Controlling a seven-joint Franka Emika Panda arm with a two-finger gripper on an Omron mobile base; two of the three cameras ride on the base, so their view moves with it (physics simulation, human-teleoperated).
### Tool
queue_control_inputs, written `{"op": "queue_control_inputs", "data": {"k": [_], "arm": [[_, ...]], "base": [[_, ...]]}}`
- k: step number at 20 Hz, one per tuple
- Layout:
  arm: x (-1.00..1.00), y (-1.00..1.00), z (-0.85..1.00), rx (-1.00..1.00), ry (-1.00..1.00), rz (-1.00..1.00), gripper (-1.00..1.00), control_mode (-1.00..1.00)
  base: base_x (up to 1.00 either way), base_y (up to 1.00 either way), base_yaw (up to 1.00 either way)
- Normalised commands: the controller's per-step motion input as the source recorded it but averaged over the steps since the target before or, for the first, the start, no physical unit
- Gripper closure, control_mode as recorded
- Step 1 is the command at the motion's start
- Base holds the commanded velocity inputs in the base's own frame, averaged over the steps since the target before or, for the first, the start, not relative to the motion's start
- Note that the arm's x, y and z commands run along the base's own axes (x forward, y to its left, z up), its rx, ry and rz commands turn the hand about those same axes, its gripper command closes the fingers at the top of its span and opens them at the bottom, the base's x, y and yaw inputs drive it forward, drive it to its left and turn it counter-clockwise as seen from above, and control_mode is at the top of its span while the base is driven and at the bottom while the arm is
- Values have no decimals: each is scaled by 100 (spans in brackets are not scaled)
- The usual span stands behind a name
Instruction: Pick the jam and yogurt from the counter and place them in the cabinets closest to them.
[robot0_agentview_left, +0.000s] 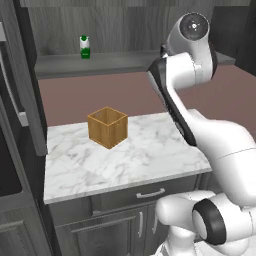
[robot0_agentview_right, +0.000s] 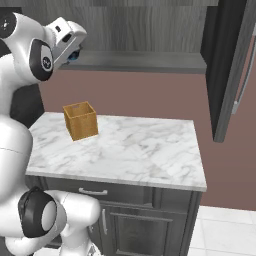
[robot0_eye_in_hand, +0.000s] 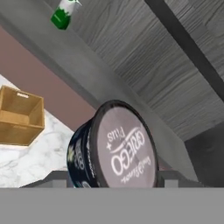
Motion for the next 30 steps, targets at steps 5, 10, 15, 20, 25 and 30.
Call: {"op": "queue_control_inputs", "data": {"k": [5,10,15,20,25,30], "arm": [[23,12,-8,-10,-2,-7,100,-100],[37,6,-1,-6,0,-5,100,-100],[38,0,0,-2,2,-1,100,-100],[33,0,0,-1,5,0,100,-100],[42,4,-1,-6,7,0,100,-100],[36,12,-13,-11,1,0,100,-100]], "base": [[0,0,0],[0,0,0],[0,0,0],[0,0,0],[0,0,0],[0,0,0]]}}
